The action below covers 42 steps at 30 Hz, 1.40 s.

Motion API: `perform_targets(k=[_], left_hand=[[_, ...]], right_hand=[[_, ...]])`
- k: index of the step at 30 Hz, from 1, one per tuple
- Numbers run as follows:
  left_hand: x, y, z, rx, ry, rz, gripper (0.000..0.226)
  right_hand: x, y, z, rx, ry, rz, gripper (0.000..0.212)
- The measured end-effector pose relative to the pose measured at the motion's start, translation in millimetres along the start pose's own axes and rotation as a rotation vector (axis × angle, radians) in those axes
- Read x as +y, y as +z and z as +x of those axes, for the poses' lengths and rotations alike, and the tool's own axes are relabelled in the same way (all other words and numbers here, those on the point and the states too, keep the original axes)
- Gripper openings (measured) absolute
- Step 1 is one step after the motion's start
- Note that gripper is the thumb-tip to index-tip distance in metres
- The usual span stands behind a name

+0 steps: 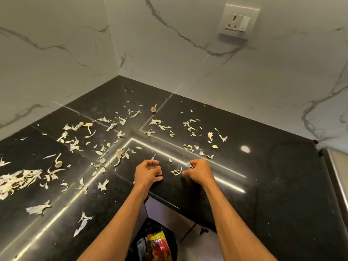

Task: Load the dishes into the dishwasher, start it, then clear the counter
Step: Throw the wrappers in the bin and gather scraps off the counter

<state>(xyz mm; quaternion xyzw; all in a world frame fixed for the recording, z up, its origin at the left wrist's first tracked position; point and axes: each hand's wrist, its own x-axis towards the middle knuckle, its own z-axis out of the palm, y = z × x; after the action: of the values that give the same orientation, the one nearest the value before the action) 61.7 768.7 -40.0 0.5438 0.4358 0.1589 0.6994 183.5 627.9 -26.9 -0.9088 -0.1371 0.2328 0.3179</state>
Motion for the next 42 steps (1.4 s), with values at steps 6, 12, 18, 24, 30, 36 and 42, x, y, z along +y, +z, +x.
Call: perform_targets(k=[6, 12, 18, 24, 30, 36, 42], left_hand=[[6.4, 7.9, 10.0, 0.023, -0.006, -0.027, 0.032], [24.0, 1.2, 25.9, 0.036, 0.023, -0.023, 0.04], [45.5, -32.1, 52.0, 0.151, 0.081, -0.035, 0.039], [48.9, -65.9, 68.0, 0.178, 0.041, -0.041, 0.037], [42.9, -77.3, 69.6, 0.179, 0.031, -0.039, 0.034], [34.2, -71.6, 67.2, 0.154, -0.006, -0.087, 0.034], [29.0, -48.9, 67.7, 0.078, -0.108, -0.231, 0.035]], right_hand=[[-21.7, 28.5, 14.7, -0.021, -0.129, -0.114, 0.057], [-45.9, 46.0, 32.0, 0.016, -0.12, -0.017, 0.042], [-84.7, 63.1, 38.1, -0.088, -0.173, -0.036, 0.056], [-119.3, 80.6, 27.2, -0.354, -0.354, -0.34, 0.084], [-113.9, 97.5, 10.7, -0.351, -0.393, -0.43, 0.072], [-98.3, 88.1, 24.6, -0.158, -0.304, -0.236, 0.011], [-74.1, 55.9, 35.7, 0.069, -0.252, -0.351, 0.025]])
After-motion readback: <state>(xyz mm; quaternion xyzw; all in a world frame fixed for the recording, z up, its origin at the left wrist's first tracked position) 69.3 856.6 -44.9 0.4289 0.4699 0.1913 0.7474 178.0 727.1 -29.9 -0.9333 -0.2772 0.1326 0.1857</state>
